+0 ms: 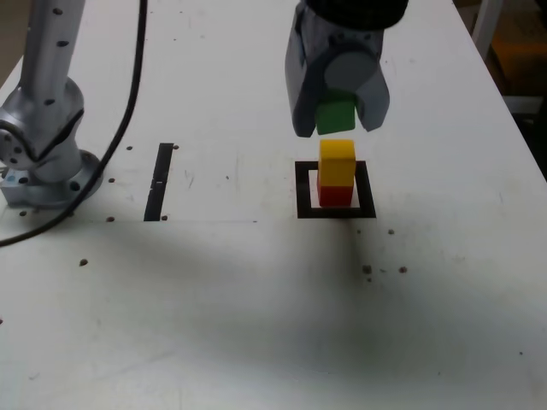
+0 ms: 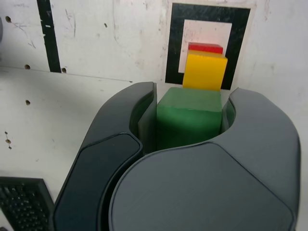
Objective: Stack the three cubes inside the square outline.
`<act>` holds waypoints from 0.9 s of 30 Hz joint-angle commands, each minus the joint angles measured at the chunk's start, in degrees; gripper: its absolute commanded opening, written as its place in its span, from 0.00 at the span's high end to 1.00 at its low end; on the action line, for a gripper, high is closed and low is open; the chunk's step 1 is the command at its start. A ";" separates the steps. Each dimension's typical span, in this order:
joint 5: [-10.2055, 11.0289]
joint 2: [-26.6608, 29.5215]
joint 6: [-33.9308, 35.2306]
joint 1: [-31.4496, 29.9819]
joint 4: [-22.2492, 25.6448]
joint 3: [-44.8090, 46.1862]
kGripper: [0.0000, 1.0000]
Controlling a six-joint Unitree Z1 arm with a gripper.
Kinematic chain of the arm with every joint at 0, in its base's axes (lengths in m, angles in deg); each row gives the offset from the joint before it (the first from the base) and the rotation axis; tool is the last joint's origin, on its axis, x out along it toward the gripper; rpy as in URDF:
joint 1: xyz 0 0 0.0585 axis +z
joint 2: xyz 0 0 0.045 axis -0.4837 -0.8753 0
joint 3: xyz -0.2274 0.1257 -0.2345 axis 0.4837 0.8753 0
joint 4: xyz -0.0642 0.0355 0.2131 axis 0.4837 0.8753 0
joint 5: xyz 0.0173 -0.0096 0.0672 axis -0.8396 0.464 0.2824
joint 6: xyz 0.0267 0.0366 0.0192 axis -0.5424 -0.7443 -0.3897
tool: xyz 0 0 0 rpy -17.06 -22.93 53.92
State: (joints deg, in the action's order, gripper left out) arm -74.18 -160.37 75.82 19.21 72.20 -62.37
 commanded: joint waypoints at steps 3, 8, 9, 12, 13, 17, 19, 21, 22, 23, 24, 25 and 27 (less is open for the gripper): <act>-0.20 -1.41 -0.89 0.52 0.93 -0.07 0.78; -0.48 -3.05 -2.38 0.75 0.93 -0.24 0.78; -0.59 -3.35 -2.73 0.83 0.93 -0.23 0.78; -0.97 -3.95 -3.91 1.31 0.93 0.28 0.78; -1.06 -4.03 -4.20 1.46 0.93 0.45 0.78; -1.17 -4.31 -5.11 1.85 0.83 0.84 0.77; -1.17 -4.58 -5.60 2.03 0.78 0.85 0.76; -1.18 -5.00 -6.29 2.32 0.71 0.90 0.74; -1.20 -5.23 -6.64 2.47 0.69 0.92 0.74; -1.23 -5.43 -6.96 2.61 0.66 0.90 0.74; -1.24 -5.59 -7.24 2.73 0.62 0.83 0.74; -1.22 -5.73 -7.49 2.83 0.59 0.70 0.73; -1.15 -5.99 -7.99 3.03 0.53 0.30 0.70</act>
State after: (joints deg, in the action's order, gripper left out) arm -75.35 -166.15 67.85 22.17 72.04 -61.88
